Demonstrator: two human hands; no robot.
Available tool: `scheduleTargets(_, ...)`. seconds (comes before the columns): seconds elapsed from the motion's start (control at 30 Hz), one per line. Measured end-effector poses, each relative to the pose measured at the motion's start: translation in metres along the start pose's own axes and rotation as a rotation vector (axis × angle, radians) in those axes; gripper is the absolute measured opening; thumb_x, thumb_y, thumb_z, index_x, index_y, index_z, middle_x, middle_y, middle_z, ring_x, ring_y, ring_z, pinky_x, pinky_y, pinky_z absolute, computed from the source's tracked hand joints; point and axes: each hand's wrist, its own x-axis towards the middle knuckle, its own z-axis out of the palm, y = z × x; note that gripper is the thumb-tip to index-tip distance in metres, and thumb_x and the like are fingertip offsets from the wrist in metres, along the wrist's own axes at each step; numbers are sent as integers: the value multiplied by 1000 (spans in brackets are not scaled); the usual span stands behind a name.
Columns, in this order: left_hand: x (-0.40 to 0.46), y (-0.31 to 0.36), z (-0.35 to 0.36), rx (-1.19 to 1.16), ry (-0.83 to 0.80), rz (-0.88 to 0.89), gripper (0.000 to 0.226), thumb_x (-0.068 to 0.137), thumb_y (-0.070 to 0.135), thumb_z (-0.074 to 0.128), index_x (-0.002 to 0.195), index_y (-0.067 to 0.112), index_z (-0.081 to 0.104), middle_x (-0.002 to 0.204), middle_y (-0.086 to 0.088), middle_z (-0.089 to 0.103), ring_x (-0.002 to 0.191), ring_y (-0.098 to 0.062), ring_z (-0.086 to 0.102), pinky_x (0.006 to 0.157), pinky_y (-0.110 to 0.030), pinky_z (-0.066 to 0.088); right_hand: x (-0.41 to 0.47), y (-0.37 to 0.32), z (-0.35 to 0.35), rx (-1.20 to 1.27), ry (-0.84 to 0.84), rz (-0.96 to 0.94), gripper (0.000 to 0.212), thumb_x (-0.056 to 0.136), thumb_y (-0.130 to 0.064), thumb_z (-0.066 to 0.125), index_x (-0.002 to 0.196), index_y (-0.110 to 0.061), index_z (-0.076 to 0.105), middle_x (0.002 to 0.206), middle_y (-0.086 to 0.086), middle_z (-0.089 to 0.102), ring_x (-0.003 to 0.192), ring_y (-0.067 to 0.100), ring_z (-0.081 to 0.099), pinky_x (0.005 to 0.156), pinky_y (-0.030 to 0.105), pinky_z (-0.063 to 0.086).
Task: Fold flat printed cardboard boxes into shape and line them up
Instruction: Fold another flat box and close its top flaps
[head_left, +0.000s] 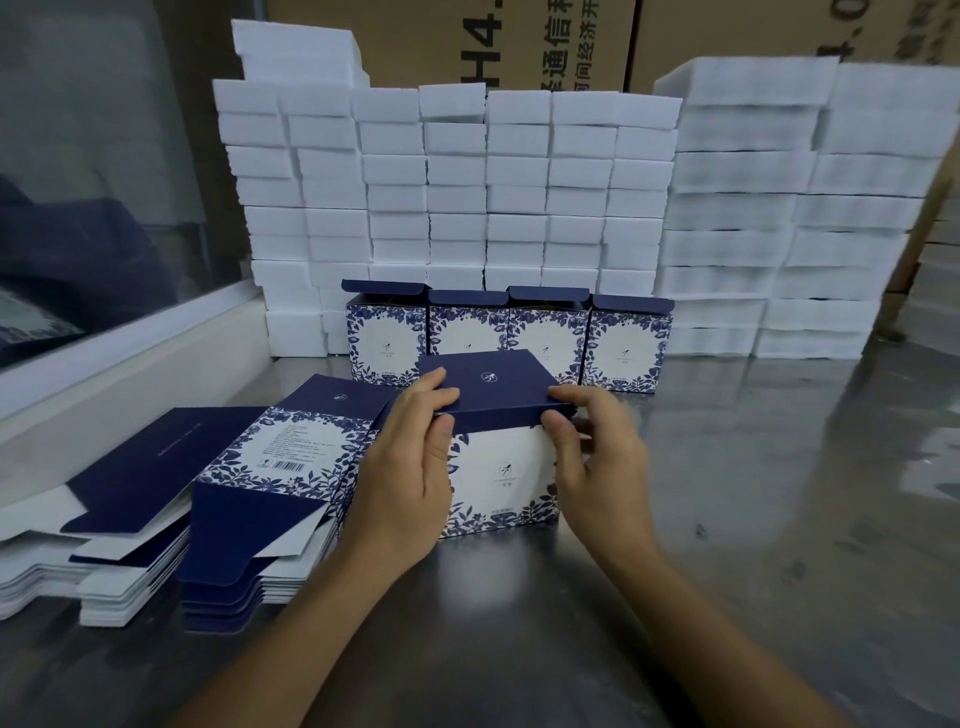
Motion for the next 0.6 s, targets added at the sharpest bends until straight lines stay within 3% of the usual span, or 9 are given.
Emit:
scheduleTargets(0.1,0,0,0,5,-1,0,32,101,23,37,122,11,57,139,11,46,126,5,40,100,0,26,3,1,2,27,1,54,18,98,-11,59,101,-28,57,103,-2,63,91,7,59,76,19,47)
scheduleTargets(0.23,-1,1,0,2,-4,-11,32,101,24,37,124,12,57,141,10,45,129,1,41,101,-1,27,6,3,1,30,14,36,18,99,-10,58,97,-27,58,99,-1,64,86,5,59,72,18,45)
scheduleTargets(0.3,-2,1,0,-5,-19,-24,32,103,24,37,127,14,55,146,10,42,133,-3,41,101,-1,28,4,5,0,20,34,27,13,101,-12,55,102,-23,63,101,-4,63,87,4,60,72,25,49)
scheduleTargets(0.37,-5,1,1,-18,-54,-41,34,103,26,39,135,22,50,155,15,32,137,-6,40,103,-9,34,1,6,2,-65,49,-3,16,101,-13,55,113,-17,66,108,-5,59,93,5,58,78,36,53)
scheduleTargets(0.43,-8,3,2,-54,-124,-53,45,101,30,41,144,40,35,157,26,16,143,-5,31,109,-23,36,-3,5,5,-163,61,-71,24,97,-16,62,122,-15,65,123,3,54,107,9,54,91,37,50)
scheduleTargets(0.5,-11,6,4,-104,-196,-34,56,99,35,39,148,50,16,156,31,7,146,6,12,116,-17,21,-6,0,10,-290,83,-152,33,93,-30,67,123,-16,67,137,12,49,124,24,51,103,42,44)
scheduleTargets(0.6,-13,9,10,-187,-290,-17,65,102,17,46,154,36,12,159,24,11,143,13,8,110,-3,12,-8,-7,16,-535,118,-279,46,88,-53,61,120,-22,70,138,6,56,135,30,47,104,52,37)
